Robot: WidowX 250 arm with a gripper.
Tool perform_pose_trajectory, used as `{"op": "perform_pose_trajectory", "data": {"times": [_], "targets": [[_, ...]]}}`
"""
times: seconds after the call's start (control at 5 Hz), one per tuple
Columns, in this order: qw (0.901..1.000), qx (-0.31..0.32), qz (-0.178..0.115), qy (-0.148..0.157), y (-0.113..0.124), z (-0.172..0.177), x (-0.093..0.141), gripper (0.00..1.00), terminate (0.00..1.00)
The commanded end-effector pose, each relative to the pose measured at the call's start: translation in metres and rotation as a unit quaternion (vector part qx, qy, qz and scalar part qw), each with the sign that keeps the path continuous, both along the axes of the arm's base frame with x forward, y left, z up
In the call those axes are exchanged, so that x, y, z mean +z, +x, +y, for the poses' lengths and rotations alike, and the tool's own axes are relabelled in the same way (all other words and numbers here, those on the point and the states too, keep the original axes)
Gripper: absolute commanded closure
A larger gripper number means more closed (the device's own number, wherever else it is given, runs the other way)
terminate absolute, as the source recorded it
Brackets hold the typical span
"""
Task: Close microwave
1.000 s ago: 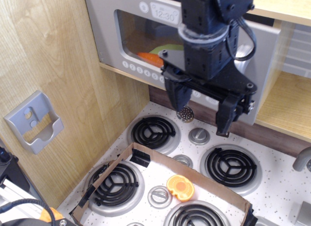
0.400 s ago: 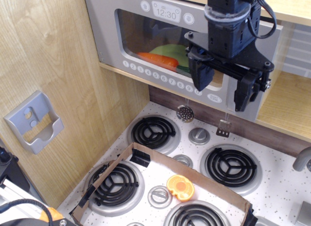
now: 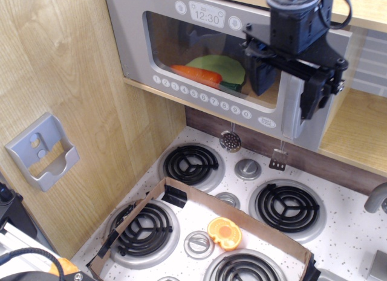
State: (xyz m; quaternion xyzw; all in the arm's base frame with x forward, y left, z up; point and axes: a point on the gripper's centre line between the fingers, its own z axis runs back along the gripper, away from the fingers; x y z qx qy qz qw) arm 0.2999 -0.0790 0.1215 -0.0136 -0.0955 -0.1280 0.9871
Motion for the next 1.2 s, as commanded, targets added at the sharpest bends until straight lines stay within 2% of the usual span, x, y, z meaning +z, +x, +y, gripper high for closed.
{"op": "perform_pose_trajectory", "data": {"times": [0.0, 0.2, 0.6, 0.8, 1.0], "targets": [[0.9990, -0.032, -0.030, 0.003, 0.025, -0.019, 0.017, 0.00, 0.00], [0.9984, -0.048, -0.028, 0.004, 0.037, -0.020, 0.018, 0.00, 0.00], [0.9981, -0.055, -0.028, 0.007, 0.044, -0.021, 0.020, 0.00, 0.00], [0.9990, -0.032, -0.032, 0.006, 0.033, -0.023, 0.020, 0.00, 0.00], [0.9994, 0.009, -0.034, 0.008, 0.010, -0.023, 0.017, 0.00, 0.00]]}}
